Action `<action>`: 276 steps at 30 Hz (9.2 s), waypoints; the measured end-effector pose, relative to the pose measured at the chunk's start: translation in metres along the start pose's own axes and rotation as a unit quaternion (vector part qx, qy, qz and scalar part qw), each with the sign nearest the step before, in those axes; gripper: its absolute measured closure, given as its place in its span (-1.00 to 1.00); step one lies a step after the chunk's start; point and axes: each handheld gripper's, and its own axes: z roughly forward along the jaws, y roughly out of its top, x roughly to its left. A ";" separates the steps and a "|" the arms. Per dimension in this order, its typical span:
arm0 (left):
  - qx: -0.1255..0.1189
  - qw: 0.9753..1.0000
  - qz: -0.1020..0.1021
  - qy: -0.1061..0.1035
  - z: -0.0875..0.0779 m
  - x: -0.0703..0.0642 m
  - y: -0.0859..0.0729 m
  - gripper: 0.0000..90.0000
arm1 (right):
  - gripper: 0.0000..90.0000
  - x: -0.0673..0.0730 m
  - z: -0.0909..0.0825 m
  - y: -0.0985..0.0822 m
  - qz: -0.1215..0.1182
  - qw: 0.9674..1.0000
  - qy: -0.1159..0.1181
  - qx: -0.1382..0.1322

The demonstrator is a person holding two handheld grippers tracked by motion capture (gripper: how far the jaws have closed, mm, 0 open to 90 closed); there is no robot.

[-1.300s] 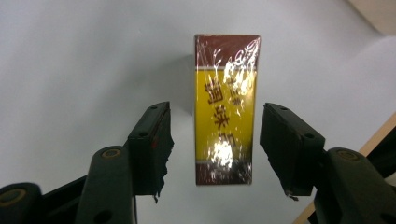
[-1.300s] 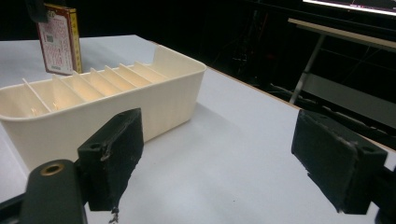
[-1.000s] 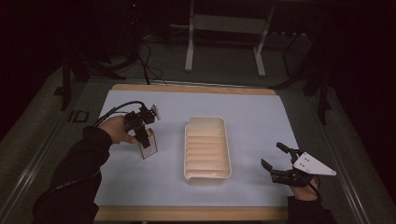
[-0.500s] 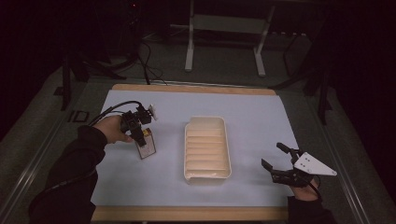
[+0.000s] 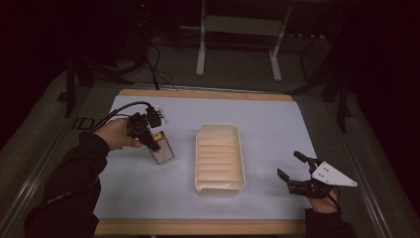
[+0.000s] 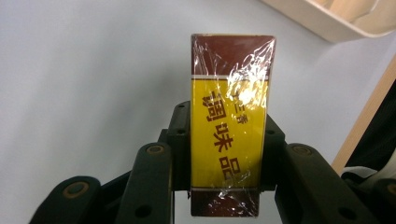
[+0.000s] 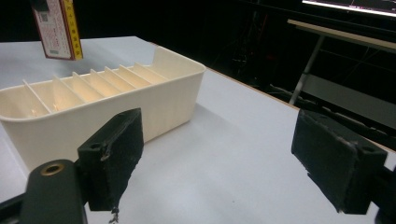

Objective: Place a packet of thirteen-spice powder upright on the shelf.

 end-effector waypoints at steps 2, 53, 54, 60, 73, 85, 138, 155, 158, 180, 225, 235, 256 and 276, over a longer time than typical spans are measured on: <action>-0.008 1.000 0.006 0.005 -0.002 -0.002 0.002 0.51 | -0.62 0.000 0.000 0.000 0.000 1.000 0.000 0.000; -0.140 0.978 0.157 -0.019 -0.019 -0.036 0.093 0.51 | -0.62 0.000 -0.002 0.001 -0.004 1.000 0.002 -0.007; -0.148 0.975 0.164 -0.028 -0.015 -0.036 0.095 0.51 | -0.62 0.001 -0.002 0.001 -0.004 1.000 0.003 -0.008; -0.165 0.969 0.176 -0.041 -0.001 -0.040 0.102 0.51 | -0.62 0.000 -0.002 0.001 -0.004 1.000 0.004 -0.008; -0.153 0.971 0.177 -0.046 0.017 -0.039 0.108 0.51 | -0.62 0.001 -0.001 0.001 -0.008 1.000 0.009 -0.009; -0.156 0.971 0.174 -0.051 0.021 -0.036 0.108 0.51 | -0.62 0.001 -0.001 0.001 -0.009 1.000 0.010 -0.009; -0.046 0.974 0.216 -0.038 0.074 -0.048 0.139 0.49 | -0.62 0.001 -0.002 0.000 -0.009 1.000 0.015 -0.012; -0.059 0.981 0.181 -0.029 0.065 -0.053 0.142 0.06 | -0.62 0.000 -0.002 0.000 -0.008 1.000 0.014 -0.014; -0.066 0.981 0.178 -0.023 0.058 -0.052 0.140 0.06 | -0.62 0.001 -0.002 0.001 -0.008 1.000 0.014 -0.014; -0.087 0.990 0.112 0.021 0.021 -0.047 0.076 -0.05 | -0.62 0.001 -0.002 0.001 -0.008 1.000 0.010 -0.011; -0.226 0.969 -0.085 0.062 0.039 -0.069 -0.040 -0.98 | -0.62 0.002 -0.002 0.001 -0.008 1.000 0.007 -0.007; -0.281 0.944 -0.098 0.141 0.046 -0.083 -0.062 -0.98 | -0.62 0.002 -0.001 0.002 -0.009 1.000 0.004 0.000; -0.394 0.898 -0.143 0.136 0.069 -0.090 -0.119 -0.98 | -0.62 0.003 0.001 0.004 -0.013 1.000 -0.006 0.001; -0.387 0.895 -0.144 0.169 0.077 -0.106 -0.140 -0.98 | -0.62 0.002 0.001 0.003 -0.013 1.000 -0.004 0.002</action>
